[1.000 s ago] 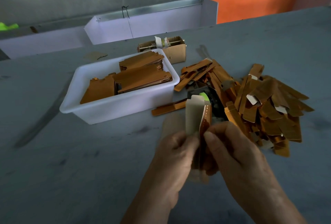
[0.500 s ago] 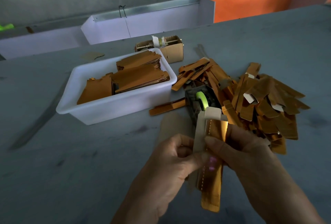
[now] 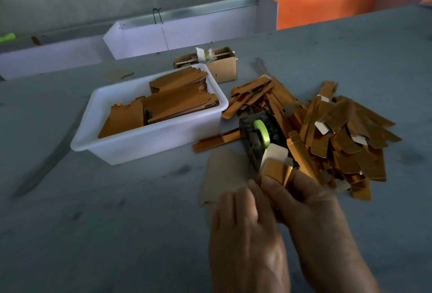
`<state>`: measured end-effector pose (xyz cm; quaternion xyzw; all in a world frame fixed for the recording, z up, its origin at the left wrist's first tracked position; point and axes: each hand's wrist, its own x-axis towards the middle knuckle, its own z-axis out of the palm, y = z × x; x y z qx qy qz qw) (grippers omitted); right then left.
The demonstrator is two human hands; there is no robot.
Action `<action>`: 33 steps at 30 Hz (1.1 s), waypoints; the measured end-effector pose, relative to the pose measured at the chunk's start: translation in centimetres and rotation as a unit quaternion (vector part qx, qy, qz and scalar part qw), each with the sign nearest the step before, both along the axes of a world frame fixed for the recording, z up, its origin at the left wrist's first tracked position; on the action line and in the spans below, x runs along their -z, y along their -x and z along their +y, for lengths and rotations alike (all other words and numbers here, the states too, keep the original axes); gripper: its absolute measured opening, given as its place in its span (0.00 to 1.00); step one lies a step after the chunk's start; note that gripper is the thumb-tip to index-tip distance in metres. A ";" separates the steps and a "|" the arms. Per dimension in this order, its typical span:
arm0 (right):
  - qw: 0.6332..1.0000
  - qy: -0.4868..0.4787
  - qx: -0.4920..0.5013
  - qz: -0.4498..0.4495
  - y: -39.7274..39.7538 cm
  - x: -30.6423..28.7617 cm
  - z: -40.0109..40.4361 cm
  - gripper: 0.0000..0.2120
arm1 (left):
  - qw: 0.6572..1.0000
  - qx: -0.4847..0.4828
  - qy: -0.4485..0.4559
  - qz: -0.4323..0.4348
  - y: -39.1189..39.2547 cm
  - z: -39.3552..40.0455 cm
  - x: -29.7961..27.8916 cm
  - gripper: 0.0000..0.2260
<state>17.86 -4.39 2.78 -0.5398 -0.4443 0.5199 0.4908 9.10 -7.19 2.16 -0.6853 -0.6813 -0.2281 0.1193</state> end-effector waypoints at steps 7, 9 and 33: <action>0.996 0.012 -0.011 -0.085 0.0 0.7 -0.1 0.09 | 0.998 0.006 0.039 -0.047 0.2 -1.0 0.6 0.10; 0.998 0.020 -0.031 -0.048 0.0 0.9 0.0 0.06 | 0.975 0.034 0.069 -0.209 1.6 -0.9 0.3 0.05; 0.909 -0.030 -0.060 -0.412 -4.0 -0.3 5.9 0.09 | 0.675 -0.007 0.181 -0.716 2.6 3.5 -1.4 0.09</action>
